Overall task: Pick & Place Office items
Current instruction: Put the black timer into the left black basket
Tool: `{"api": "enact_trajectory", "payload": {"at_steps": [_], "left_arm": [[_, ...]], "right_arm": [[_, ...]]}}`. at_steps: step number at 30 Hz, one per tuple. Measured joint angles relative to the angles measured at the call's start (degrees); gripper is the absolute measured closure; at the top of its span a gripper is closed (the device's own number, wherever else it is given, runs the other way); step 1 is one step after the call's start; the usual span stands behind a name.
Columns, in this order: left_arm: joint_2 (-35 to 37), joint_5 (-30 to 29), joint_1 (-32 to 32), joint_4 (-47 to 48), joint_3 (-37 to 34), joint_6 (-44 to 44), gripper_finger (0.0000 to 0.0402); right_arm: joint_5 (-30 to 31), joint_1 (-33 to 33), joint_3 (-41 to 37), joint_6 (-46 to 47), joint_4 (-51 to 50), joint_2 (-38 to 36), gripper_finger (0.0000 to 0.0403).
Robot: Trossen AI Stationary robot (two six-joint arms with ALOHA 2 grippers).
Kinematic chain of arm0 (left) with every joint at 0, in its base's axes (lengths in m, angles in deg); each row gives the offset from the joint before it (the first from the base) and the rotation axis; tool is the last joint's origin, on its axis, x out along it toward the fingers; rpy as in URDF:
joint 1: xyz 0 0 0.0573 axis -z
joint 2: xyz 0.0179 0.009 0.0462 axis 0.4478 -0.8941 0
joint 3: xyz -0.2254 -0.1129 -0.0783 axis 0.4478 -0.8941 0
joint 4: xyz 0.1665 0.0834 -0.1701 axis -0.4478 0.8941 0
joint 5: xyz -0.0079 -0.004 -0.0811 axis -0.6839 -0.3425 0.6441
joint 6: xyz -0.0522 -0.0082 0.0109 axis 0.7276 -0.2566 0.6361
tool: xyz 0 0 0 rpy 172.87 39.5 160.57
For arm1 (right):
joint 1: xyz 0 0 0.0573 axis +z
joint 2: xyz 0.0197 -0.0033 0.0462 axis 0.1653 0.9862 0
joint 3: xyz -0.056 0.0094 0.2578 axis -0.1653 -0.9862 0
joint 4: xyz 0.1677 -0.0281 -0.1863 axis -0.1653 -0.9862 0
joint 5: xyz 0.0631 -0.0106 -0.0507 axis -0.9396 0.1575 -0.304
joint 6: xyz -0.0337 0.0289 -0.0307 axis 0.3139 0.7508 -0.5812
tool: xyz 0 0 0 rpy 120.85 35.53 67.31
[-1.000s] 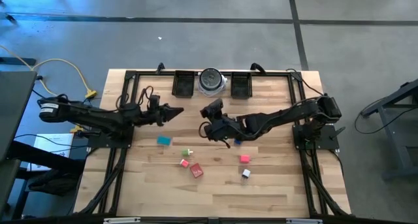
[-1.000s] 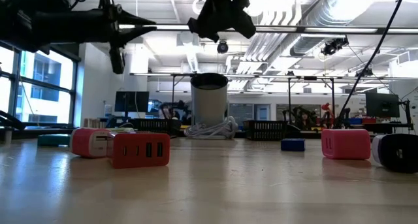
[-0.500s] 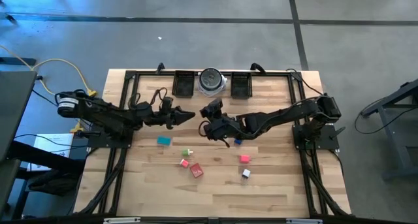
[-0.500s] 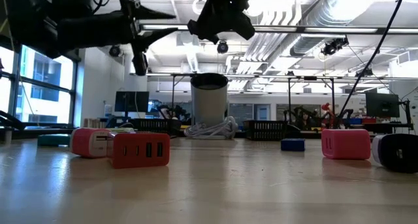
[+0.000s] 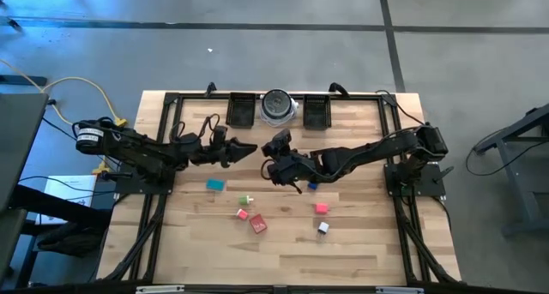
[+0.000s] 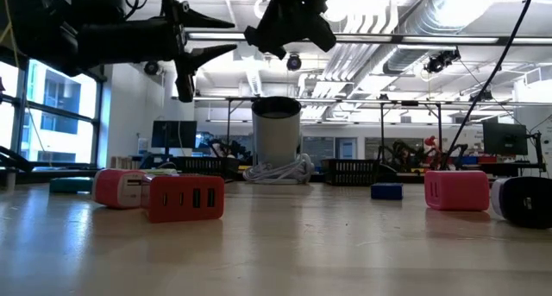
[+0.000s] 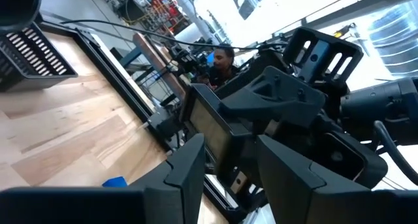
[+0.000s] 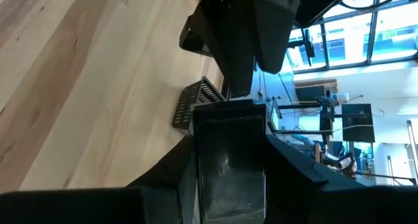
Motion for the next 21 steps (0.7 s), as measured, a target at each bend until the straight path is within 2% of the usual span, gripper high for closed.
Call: {"api": "enact_trajectory", "payload": {"at_steps": [21], "left_arm": [[-0.6,-0.2,0.4,1.4,2.0,-1.6,0.0268]], "right_arm": [[-1.3,-0.8,0.0,-1.1,0.9,0.0,0.0271]]}}
